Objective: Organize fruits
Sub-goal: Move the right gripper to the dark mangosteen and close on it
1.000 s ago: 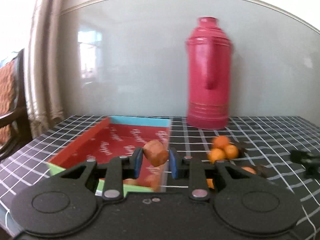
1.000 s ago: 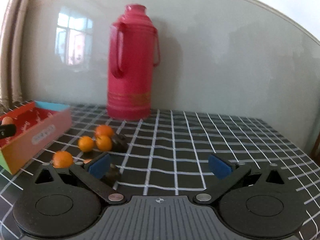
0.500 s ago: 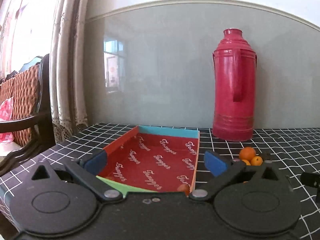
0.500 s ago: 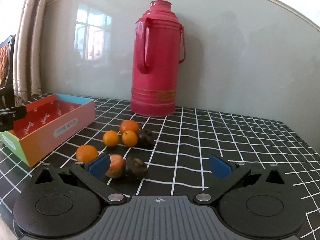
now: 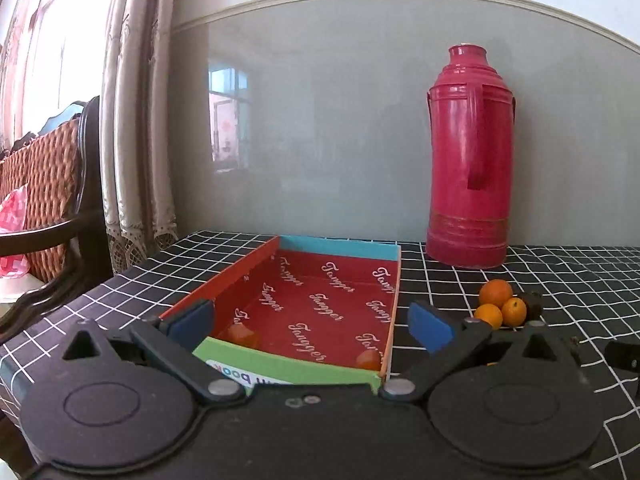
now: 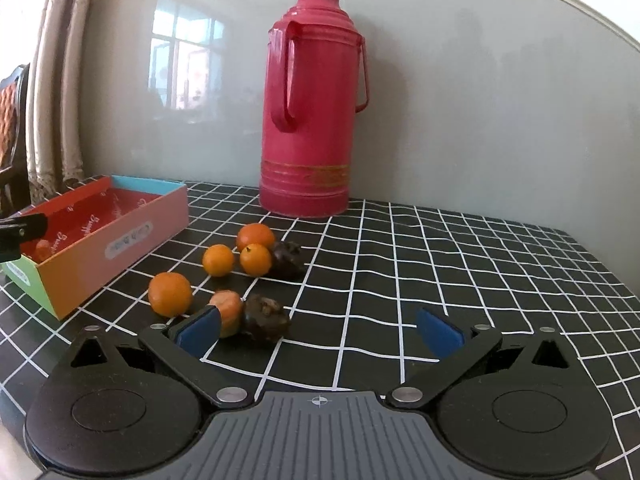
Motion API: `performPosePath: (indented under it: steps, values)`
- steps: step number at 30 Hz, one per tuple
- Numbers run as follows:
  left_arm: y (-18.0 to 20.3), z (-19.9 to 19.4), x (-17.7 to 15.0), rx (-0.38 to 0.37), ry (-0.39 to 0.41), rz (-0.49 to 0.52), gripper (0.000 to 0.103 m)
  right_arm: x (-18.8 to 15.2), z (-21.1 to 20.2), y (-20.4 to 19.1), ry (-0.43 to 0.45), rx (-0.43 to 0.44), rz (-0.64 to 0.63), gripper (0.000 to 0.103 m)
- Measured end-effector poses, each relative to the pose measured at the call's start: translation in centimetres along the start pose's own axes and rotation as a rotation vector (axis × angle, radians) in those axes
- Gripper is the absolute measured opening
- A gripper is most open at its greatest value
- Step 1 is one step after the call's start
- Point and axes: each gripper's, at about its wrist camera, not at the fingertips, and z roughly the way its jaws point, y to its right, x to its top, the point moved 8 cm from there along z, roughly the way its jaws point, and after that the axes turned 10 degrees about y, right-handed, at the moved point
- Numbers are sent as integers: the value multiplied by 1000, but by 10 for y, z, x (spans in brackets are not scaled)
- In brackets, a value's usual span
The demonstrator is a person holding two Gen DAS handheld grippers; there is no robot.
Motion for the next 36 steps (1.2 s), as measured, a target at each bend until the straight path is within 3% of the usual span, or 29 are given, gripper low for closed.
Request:
performPosePath:
  steps: [28, 30, 32, 36]
  values:
    - [-20, 3, -1, 4, -22, -44, 97, -16, 30, -5, -107, -13, -26, 103]
    - [-24, 2, -1, 8, -23, -48, 97, -16, 33, -6, -112, -21, -31, 97]
    - [-28, 2, -1, 11, -23, -51, 97, -18, 39, -7, -132, -26, -30, 84]
    - [-40, 2, -2, 29, -27, -61, 97, -19, 47, -8, -150, -21, -11, 83]
